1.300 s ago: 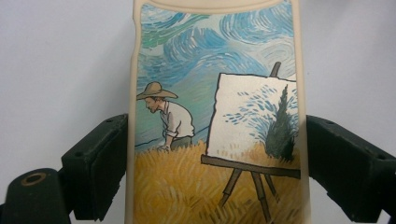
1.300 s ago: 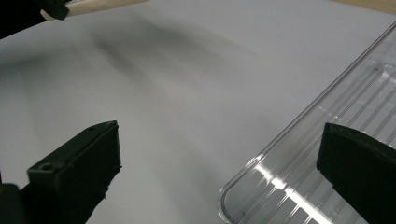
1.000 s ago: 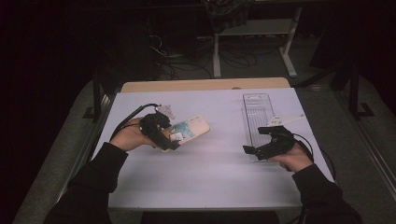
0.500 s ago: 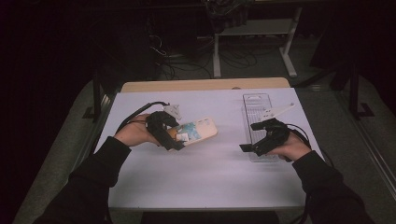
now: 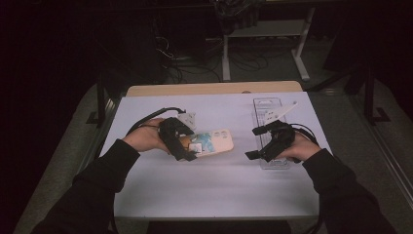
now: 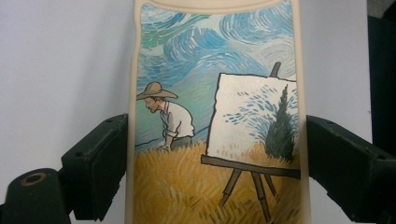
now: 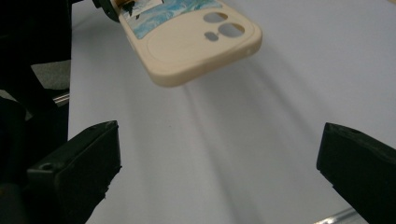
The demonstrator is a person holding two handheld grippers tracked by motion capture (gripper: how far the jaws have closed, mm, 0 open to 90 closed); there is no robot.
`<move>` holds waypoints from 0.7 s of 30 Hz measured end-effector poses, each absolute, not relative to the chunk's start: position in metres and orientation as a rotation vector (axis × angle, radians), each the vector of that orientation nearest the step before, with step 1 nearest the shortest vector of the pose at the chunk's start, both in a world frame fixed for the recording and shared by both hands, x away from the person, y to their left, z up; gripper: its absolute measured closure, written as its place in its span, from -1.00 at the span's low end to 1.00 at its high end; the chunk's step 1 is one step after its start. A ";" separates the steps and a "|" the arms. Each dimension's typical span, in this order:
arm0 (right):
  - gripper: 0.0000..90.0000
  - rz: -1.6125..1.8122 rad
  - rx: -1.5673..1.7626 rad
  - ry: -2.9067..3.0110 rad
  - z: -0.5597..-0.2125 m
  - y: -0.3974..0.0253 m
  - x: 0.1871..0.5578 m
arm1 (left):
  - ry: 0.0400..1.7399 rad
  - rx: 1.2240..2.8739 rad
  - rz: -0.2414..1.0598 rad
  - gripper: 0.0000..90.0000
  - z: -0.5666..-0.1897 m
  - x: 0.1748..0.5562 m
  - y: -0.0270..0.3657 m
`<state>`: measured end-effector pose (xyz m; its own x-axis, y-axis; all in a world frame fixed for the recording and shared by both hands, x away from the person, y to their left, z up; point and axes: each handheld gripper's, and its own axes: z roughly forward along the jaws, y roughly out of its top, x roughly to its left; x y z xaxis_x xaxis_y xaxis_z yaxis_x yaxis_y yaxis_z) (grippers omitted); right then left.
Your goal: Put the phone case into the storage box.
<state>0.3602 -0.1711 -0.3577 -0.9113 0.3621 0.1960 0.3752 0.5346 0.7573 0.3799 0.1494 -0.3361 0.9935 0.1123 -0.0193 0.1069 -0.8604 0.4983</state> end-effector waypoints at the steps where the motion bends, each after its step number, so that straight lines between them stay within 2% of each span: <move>1: -1.00 -1.356 -0.648 -2.734 -0.357 -0.170 0.361 | 0.149 2.618 0.007 -0.75 -0.336 0.379 0.148; 21: -1.00 -1.304 -0.436 -2.783 -0.339 -0.148 0.372 | 0.042 2.654 -0.003 -0.75 -0.332 0.377 0.138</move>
